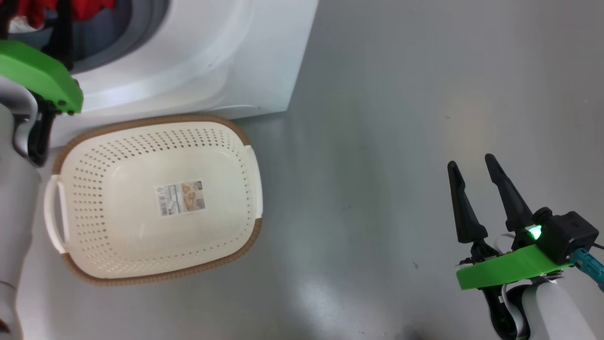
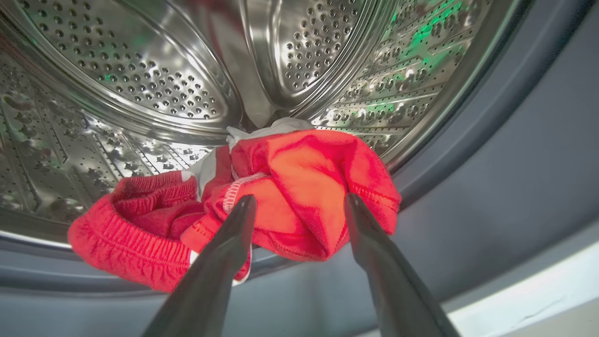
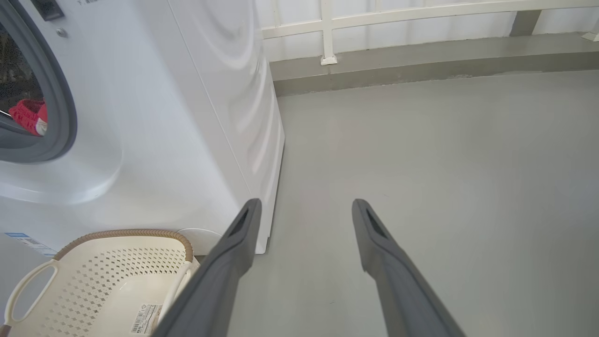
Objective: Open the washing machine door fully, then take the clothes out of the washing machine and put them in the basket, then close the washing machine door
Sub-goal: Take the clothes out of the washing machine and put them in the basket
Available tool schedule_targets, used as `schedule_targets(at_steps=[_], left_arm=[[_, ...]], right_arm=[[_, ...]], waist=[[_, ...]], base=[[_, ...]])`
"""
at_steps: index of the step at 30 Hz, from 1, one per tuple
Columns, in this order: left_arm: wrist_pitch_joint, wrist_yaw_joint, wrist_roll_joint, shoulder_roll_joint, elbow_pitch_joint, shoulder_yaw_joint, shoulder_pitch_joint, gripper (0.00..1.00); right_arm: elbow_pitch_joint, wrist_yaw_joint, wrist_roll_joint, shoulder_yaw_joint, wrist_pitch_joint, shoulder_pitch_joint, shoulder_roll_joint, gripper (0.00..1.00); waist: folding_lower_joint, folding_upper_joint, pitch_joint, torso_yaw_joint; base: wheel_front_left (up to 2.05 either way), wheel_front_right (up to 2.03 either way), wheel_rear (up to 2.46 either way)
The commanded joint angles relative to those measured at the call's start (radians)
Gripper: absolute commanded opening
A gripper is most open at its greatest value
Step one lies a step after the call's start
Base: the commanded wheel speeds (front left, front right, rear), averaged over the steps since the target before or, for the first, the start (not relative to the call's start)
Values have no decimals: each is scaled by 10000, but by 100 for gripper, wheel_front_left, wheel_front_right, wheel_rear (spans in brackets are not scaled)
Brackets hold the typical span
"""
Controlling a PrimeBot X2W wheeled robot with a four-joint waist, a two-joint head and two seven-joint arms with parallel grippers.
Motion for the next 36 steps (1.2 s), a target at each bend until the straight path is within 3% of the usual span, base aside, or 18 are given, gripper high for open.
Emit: schedule_targets(at_steps=[1, 20, 22, 23, 24, 25, 26, 27, 36], left_arm=[[69, -54, -199, 587, -44, 12, -328, 100], [484, -54, -1782, 1325, 771, -2181, -1449, 100], [456, -54, -1910, 1350, 841, -2329, -1487, 84], [463, -54, -1965, 1353, 869, -2415, -1497, 48], [465, -54, -2026, 1355, 895, -2494, -1509, 48], [456, -54, -2083, 1361, 924, -2566, -1527, 30], [440, -54, -2136, 1364, 958, -2629, -1551, 5], [426, -54, -2191, 1352, 980, -2695, -1574, 0], [-134, -54, -2582, 1274, 1108, -2990, -1697, 0]], right_arm=[[-276, 62, 113, 272, -65, -24, -23, 100], [-473, 62, 237, 334, -65, -149, -22, 100], [-502, 62, 246, 347, -65, -161, -22, 100], [-518, 62, 247, 350, -65, -163, -22, 100], [-535, 62, 246, 352, -65, -165, -22, 100], [-552, 62, 245, 350, -65, -163, -22, 100], [-566, 62, 241, 347, -65, -160, -22, 100], [-578, 62, 235, 346, -65, -160, -22, 100], [-577, 62, 222, 212, -65, -216, -22, 100]], waist=[[0, 0, 272, -265], [0, 0, 922, -609], [0, 0, 926, -631], [0, 0, 922, -639], [0, 0, 920, -646], [0, 0, 920, -651], [0, 0, 920, -653], [0, 0, 923, -658], [0, 0, 770, -542]], base=[[0, 0, 0], [0, 0, 0], [0, 0, 0], [0, 0, 0], [0, 0, 0], [0, 0, 0], [0, 0, 0], [0, 0, 0], [0, 0, 0]])
